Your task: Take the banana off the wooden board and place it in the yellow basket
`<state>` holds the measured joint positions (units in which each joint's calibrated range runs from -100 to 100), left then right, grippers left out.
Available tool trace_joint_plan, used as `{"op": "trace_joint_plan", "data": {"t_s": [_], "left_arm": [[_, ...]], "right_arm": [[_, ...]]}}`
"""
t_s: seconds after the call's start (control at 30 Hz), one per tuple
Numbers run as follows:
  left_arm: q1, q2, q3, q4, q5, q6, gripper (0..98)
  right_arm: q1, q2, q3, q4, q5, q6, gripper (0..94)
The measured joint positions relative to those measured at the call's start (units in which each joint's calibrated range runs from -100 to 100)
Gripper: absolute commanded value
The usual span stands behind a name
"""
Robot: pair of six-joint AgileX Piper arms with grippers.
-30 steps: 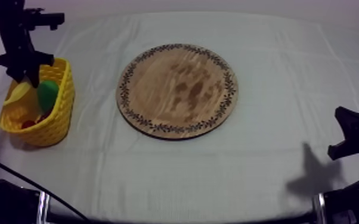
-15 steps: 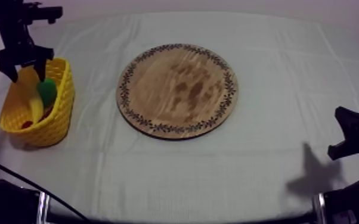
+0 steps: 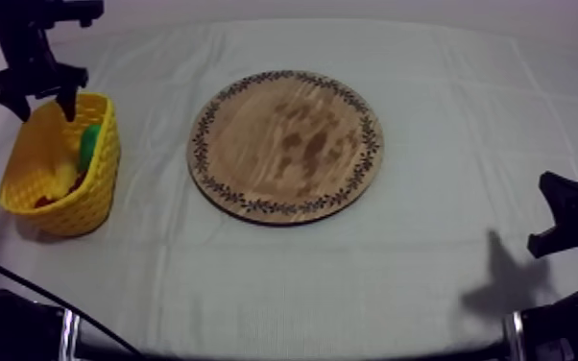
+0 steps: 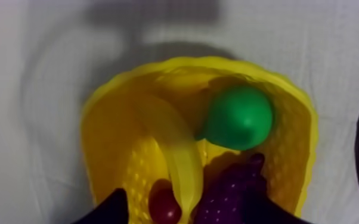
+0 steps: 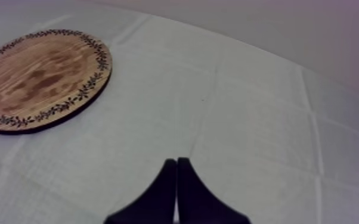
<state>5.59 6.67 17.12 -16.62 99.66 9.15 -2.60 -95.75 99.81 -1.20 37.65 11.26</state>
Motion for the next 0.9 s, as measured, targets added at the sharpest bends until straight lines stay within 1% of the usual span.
{"op": "trace_joint_plan", "data": {"t_s": [0.1,0.13,0.2,0.27,0.4,0.57,0.7,0.9], "left_arm": [[0.24,-0.87,-0.95,0.07,-0.97,-0.20,32.9],[0.32,-1.30,-1.32,0.07,-1.47,-0.17,28.8],[0.45,-2.29,-2.04,0.02,-1.98,-0.17,23.3],[0.51,-3.40,-2.82,0.16,-2.50,-0.12,19.9],[0.56,-6.42,-3.59,0.71,-4.19,0.04,16.4],[0.42,-11.98,-3.26,1.53,-8.09,0.08,14.3],[0.22,-18.05,-1.20,2.48,-13.69,0.33,12.7],[0.20,-29.80,4.75,2.91,-25.61,0.55,10.2]], "right_arm": [[0.00,0.00,0.00,0.00,0.00,0.00,0.3],[0.00,0.00,0.00,0.00,0.00,0.00,0.3],[0.00,0.00,0.00,0.00,0.00,0.00,0.3],[0.00,0.00,0.00,0.00,0.08,0.00,0.3],[0.00,0.00,0.00,0.00,0.08,0.00,0.3],[0.00,0.00,0.00,0.00,0.08,0.00,0.3],[0.00,0.00,0.00,0.00,0.00,0.00,0.3],[0.00,0.00,0.00,0.00,0.00,0.00,0.3]]}}
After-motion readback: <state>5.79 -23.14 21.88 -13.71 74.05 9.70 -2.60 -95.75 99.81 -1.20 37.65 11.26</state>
